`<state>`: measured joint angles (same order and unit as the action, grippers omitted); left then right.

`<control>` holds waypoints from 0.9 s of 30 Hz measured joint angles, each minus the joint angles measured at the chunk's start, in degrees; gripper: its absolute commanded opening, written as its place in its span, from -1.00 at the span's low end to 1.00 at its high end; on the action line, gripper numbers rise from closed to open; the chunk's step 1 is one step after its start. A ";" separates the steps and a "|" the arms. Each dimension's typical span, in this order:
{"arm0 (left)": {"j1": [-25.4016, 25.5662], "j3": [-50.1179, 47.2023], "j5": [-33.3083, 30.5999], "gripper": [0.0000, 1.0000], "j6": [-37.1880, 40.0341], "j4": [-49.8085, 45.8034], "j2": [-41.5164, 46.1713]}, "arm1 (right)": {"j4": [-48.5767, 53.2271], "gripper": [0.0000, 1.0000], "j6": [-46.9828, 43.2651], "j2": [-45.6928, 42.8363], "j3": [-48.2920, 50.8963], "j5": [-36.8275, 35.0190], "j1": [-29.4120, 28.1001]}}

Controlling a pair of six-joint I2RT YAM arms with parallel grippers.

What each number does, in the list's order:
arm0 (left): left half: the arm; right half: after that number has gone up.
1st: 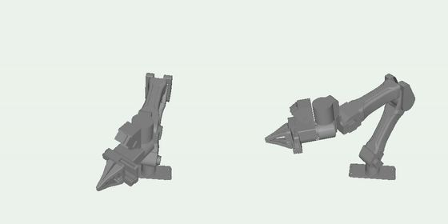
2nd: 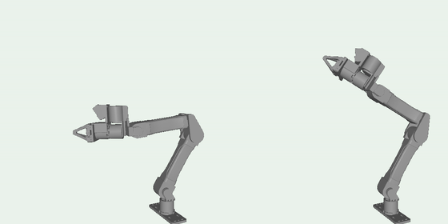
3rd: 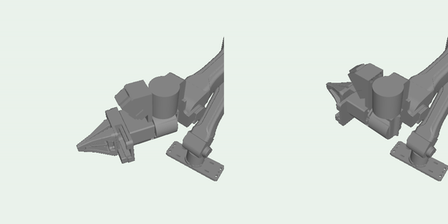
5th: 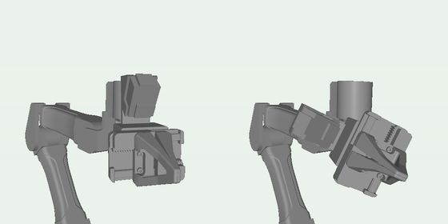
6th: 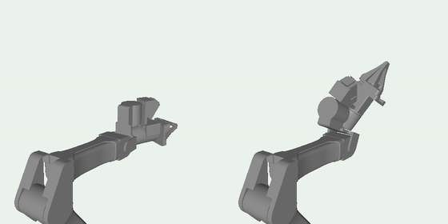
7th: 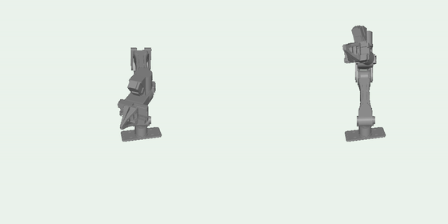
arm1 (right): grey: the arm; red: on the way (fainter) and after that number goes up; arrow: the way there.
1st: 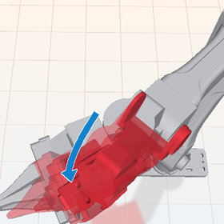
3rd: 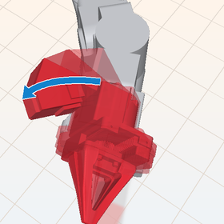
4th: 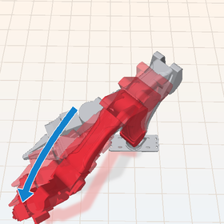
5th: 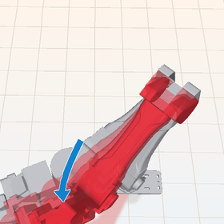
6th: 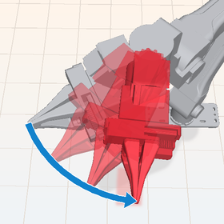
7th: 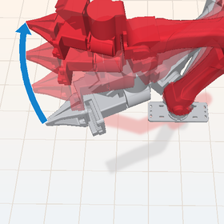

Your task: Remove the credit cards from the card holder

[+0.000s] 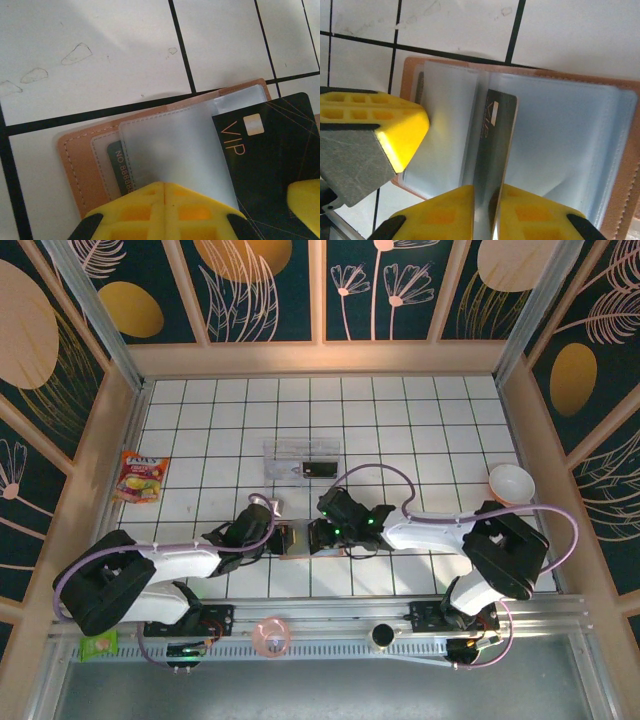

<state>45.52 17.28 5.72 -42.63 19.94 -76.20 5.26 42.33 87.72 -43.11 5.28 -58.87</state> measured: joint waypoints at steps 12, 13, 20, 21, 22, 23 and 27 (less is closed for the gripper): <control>-0.11 0.26 0.26 -1.00 0.00 -0.28 -0.04 | 1.97 -1.00 -7.67 -9.79 0.42 -3.13 0.76; -0.11 0.39 0.26 -0.88 0.02 -0.70 0.09 | 2.38 -1.00 -9.29 -11.76 0.35 -3.80 0.76; -0.17 1.51 -0.68 0.32 -0.09 -6.80 7.78 | 4.24 -1.00 -27.04 -16.90 -6.49 -6.99 1.55; -0.26 1.90 -1.11 0.44 -0.28 -7.56 9.35 | 4.28 -1.00 -30.25 -16.68 -7.80 -6.82 2.38; -0.26 2.23 -1.51 0.56 -0.15 -8.24 10.62 | 4.42 -1.00 -33.48 -16.20 -9.14 -6.54 3.43; -0.44 2.54 -1.97 0.83 -0.52 -8.72 11.98 | 4.72 -1.00 -36.74 -15.39 -10.56 -6.23 4.63; -0.63 2.78 -2.95 0.97 -1.14 -11.21 14.95 | 9.18 -1.00 -49.83 -8.85 -17.77 -3.26 8.22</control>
<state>44.88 20.05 2.76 -43.77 8.73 -61.25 14.44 -7.51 78.87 -60.88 2.02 -50.65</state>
